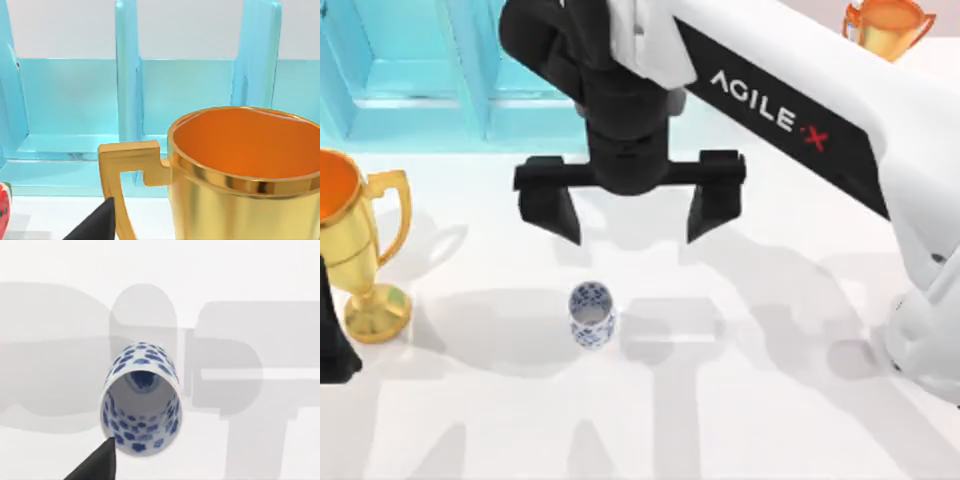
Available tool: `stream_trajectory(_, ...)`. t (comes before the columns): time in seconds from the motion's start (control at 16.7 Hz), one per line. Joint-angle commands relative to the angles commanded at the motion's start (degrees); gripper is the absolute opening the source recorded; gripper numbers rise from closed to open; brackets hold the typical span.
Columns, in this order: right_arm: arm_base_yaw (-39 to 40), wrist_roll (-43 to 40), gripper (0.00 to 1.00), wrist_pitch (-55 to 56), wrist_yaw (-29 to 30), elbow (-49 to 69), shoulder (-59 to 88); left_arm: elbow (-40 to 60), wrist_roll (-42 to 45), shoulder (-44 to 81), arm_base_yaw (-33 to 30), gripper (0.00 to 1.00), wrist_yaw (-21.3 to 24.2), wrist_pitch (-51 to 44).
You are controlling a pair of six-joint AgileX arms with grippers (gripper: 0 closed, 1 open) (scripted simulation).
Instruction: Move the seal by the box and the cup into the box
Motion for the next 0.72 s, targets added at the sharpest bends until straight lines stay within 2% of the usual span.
stream_trajectory(0.3,6.8,7.18,1.0,0.63,1.23,8.27,6.79,0.0,0.0,0.0,0.0,1.0,0.0,0.0)
stream_trajectory(0.72,6.78,7.25,1.0,1.56,1.19,7.3,6.68,0.0,0.0,0.0,0.0,1.0,0.0,0.0)
